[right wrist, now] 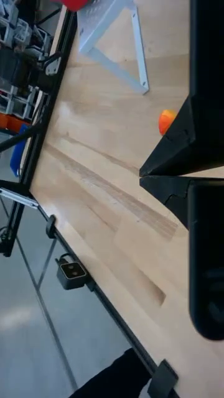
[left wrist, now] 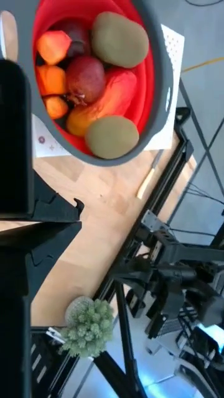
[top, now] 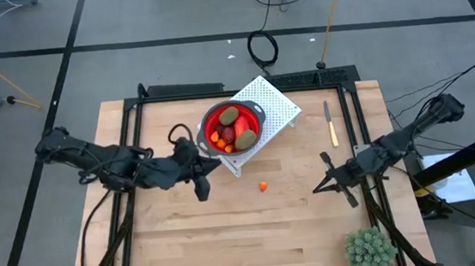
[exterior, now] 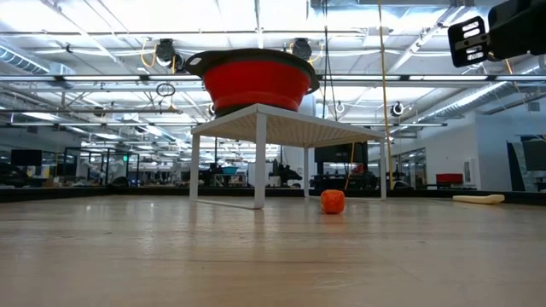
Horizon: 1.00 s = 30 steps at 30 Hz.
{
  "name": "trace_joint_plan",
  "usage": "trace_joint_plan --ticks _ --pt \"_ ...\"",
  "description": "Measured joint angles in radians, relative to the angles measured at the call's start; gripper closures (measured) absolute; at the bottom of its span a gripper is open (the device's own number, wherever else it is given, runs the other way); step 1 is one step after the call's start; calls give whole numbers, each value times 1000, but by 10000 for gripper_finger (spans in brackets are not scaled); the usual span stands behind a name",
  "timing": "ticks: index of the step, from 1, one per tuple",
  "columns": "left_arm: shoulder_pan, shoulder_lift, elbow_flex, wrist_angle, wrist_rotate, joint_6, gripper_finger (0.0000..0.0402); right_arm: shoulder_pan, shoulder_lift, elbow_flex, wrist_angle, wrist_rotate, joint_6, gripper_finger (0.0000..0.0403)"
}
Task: Pick & Place Fruit
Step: Put the pear into the red strainer bowl on the shelf
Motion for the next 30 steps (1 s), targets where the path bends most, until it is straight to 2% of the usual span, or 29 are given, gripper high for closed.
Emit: trace_joint_plan --ticks 6,12,18,30 --pt "-24 -60 -120 116 -6 -2 398 0 91 16 23 1 -2 403" --pt "-22 -168 -276 217 -7 11 399 0 205 96 24 16 1 403" --pt "-26 -304 -426 298 3 58 399 0 340 196 23 134 16 403" --pt "-68 -567 -586 320 5 226 397 -2 597 387 9 302 241 403"
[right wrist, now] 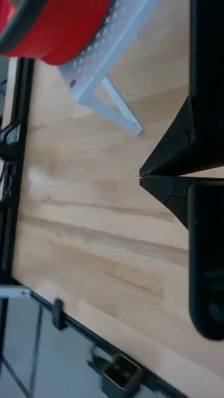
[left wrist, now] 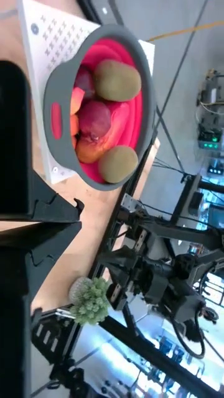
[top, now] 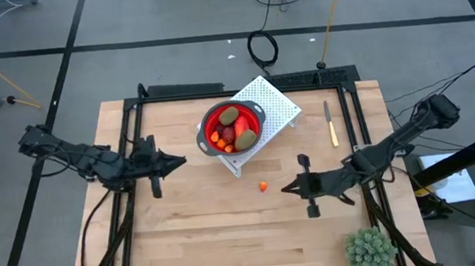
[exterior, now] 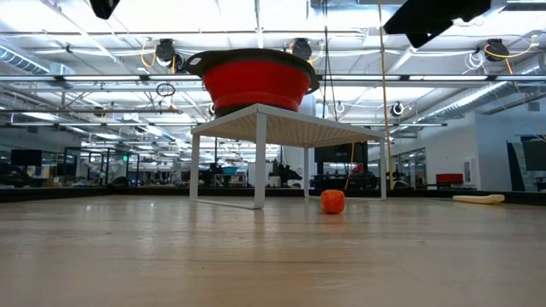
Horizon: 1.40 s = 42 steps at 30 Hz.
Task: Pick & Place Fruit
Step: Put the pear into the red strainer bowl on the shelf
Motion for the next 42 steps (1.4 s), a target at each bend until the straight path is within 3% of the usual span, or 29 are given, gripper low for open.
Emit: trace_joint_plan --ticks 7,16,21,36,42 --pt "-7 -75 -51 -7 29 65 397 -28 124 99 -72 22 237 403" --pt "-7 -131 -119 -26 86 64 394 -83 279 272 -354 17 677 403" --pt "-7 -151 -131 -26 128 69 396 -102 344 337 -368 15 848 403" --pt "-7 -188 -132 -34 195 134 388 -118 505 380 -314 -10 1162 403" --pt "-7 -215 -132 -76 217 146 400 -118 567 380 -313 29 1241 403"
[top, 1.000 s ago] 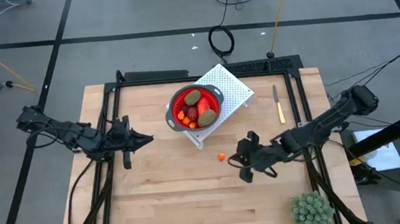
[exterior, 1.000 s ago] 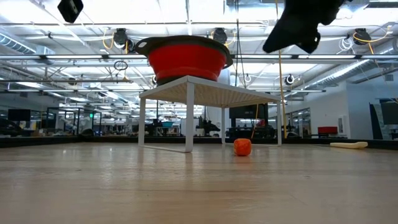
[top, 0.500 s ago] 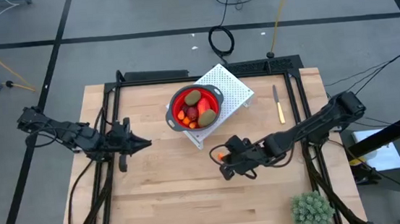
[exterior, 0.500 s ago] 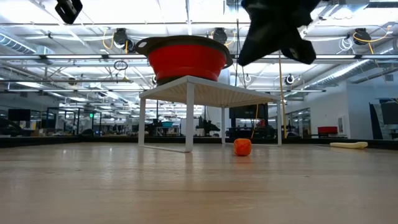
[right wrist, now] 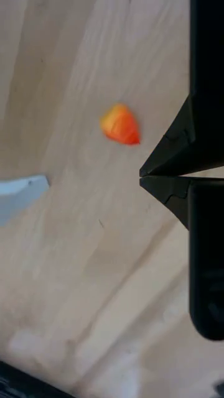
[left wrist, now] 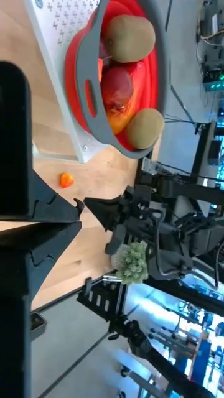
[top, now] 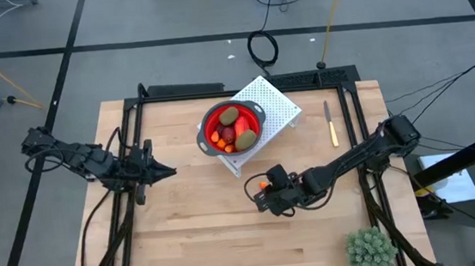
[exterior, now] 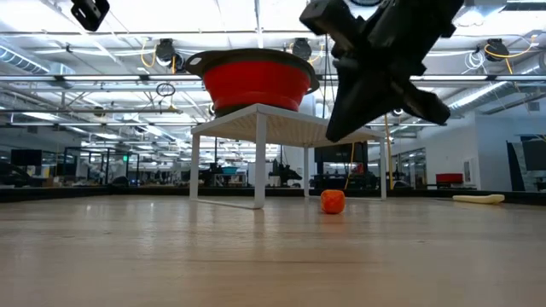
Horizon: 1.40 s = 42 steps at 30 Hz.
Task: Pick & Place Fruit
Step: Put the pear into the red strainer bowl on the shelf
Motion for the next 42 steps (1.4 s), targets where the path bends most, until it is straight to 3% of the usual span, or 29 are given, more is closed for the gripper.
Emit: trace_joint_plan --ticks 3,21,36,42 --pt "0 -14 0 -9 0 0 393 0 26 0 0 43 27 403" --pt "0 -47 0 -93 47 31 390 -13 65 0 -42 45 99 390" --pt "0 -122 0 -210 36 22 399 -14 65 0 -40 97 186 239" --pt "0 -125 0 -214 37 19 389 -33 65 -1 -39 95 185 200"
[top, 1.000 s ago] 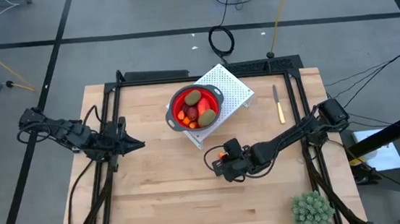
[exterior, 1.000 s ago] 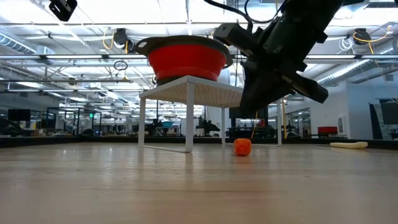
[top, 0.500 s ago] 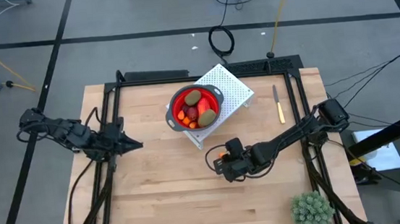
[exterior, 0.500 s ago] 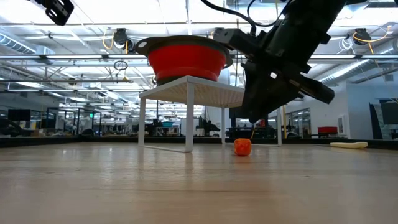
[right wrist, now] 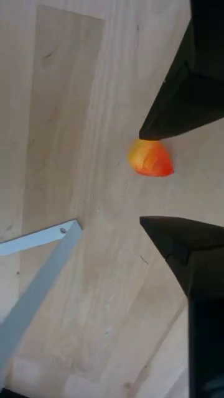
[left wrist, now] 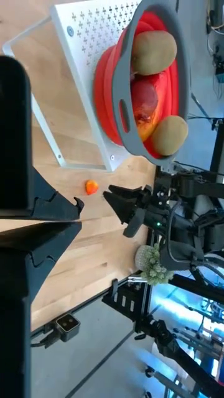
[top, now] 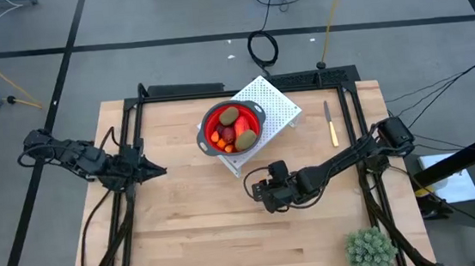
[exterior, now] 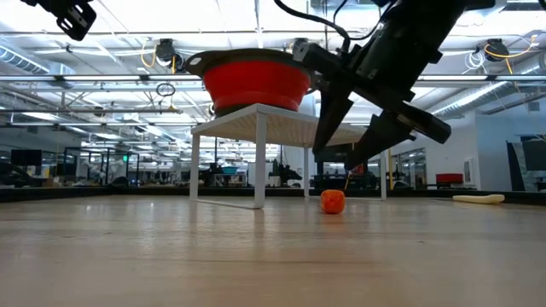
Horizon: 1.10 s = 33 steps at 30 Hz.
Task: Pick & Place Fruit
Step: Put the pear into the red strainer bowl on the shelf
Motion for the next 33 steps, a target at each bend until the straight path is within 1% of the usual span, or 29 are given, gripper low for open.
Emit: trace_joint_plan --ticks 4,9,14,18,24,30,33 --pt "0 0 0 -7 0 0 390 -15 0 0 6 0 -3 193" --pt "0 0 0 -21 1 1 399 -20 0 0 7 -1 -7 199" --pt "0 0 0 -25 3 2 387 -19 0 0 7 -1 -8 205" --pt "0 0 0 -25 3 4 387 -19 38 -1 15 -3 -6 206" --pt "0 0 0 -25 4 3 399 -25 87 -1 47 -5 -6 206" --pt "0 0 0 -25 8 -4 384 -33 131 -1 53 -8 -6 206" --pt "0 0 0 -25 8 -11 383 -38 142 -1 62 -39 -7 206"
